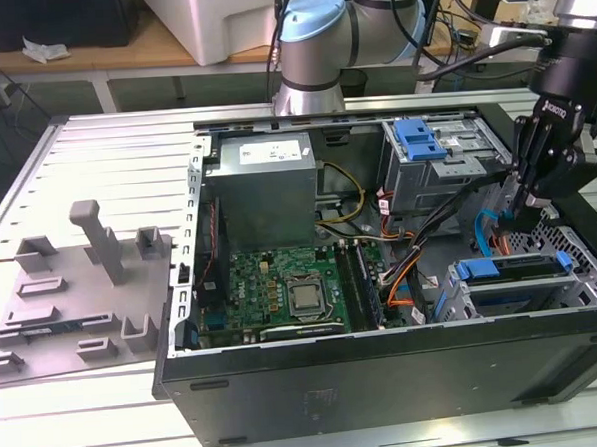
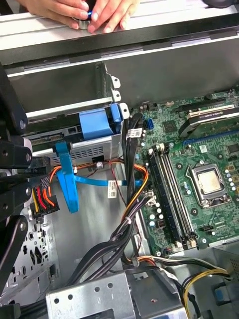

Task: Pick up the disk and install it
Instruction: 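Insert the first disk wire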

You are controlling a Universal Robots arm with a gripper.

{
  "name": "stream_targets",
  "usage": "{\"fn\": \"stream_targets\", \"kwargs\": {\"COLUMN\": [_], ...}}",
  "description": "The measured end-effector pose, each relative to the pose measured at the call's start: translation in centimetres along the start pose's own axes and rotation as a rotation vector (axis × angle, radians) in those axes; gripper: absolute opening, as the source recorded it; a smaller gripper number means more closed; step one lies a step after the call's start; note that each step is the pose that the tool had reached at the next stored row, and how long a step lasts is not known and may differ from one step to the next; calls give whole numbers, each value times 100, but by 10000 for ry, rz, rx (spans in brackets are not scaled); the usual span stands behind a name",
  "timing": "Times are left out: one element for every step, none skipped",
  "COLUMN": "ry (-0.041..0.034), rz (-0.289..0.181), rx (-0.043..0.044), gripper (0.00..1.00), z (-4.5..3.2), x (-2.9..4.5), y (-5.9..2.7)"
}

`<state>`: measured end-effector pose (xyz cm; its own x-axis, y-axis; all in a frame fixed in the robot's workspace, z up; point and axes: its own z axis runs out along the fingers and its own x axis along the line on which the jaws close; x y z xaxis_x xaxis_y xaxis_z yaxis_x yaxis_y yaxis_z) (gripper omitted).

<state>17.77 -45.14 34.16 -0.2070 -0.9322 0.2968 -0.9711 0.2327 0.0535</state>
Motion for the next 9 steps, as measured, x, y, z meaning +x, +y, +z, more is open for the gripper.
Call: {"fn": "stream_targets", "kwargs": {"ry": [-1,-1,-3,-3,-6,-6,-5,-2,0], "rz": [0,-1,0,0,-7,-39,-96,-174,-256], "rx": [0,0,-1,0,6,25,54,91,125], "gripper": [17,17,17,17,17,17,17,17,17], "z": [0,0,1,1,2,2,3,3,3], "x": [0,0,0,0,2,4,6,7,8], "y": [0,0,0,1,3,5,5,5,5]}}
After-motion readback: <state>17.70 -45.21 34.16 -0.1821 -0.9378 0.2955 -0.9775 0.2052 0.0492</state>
